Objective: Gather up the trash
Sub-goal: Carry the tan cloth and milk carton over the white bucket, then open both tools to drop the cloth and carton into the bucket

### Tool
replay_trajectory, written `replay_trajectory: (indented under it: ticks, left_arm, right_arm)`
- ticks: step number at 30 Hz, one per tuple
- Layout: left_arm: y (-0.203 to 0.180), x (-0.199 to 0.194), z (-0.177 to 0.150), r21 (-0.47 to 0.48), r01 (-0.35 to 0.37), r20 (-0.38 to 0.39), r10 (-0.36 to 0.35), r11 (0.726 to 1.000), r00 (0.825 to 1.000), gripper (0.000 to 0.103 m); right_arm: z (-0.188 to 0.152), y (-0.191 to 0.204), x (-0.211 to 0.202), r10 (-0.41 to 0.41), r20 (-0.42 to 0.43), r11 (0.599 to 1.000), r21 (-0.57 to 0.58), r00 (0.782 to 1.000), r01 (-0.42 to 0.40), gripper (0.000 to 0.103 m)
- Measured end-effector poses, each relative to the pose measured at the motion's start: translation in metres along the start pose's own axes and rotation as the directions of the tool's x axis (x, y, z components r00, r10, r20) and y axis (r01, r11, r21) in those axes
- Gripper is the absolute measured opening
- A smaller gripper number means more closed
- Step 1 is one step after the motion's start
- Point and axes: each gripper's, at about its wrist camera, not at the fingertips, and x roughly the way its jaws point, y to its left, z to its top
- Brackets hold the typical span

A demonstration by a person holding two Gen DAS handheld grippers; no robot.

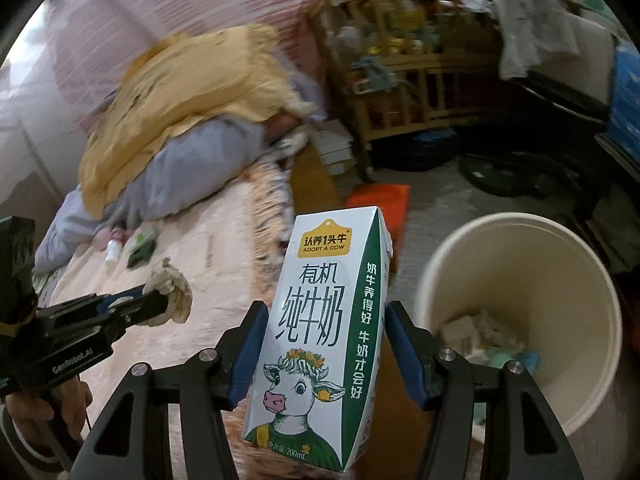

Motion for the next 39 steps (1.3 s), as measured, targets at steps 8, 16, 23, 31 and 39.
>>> replay_trajectory:
  ticks: [8, 16, 23, 31, 39]
  left_arm:
    - [-0.061, 0.032, 0.018, 0.071, 0.099, -0.039, -0.096, 0.993, 0.995, 0.018]
    - [-0.108, 0.063, 0.034, 0.096, 0.181, -0.084, -0.173, 0.979, 0.981, 0.018]
    - [-0.134, 0.088, 0.042, 0.102, 0.232, -0.12, -0.219, 0.967, 0.968, 0.018]
    - [-0.145, 0.108, 0.042, 0.059, 0.298, -0.149, -0.286, 0.953, 0.946, 0.018]
    - [-0.15, 0.117, 0.04, 0.048, 0.339, -0.153, -0.328, 0.94, 0.932, 0.036]
  right_arm:
    - [-0.001, -0.066, -0.02, -0.1, 0.017, 0.991, 0.088, 0.995, 0.098, 0.058]
    - [-0.01, -0.122, -0.027, -0.151, 0.002, 0.972, 0.181, 0.989, 0.148, 0.058]
    - [-0.014, -0.148, -0.022, -0.176, -0.014, 0.958, 0.227, 0.984, 0.174, 0.058]
    - [-0.013, -0.168, -0.018, -0.207, -0.022, 0.945, 0.253, 0.978, 0.205, 0.058]
    - [-0.008, -0.17, -0.014, -0.26, -0.029, 0.937, 0.236, 0.965, 0.259, 0.063]
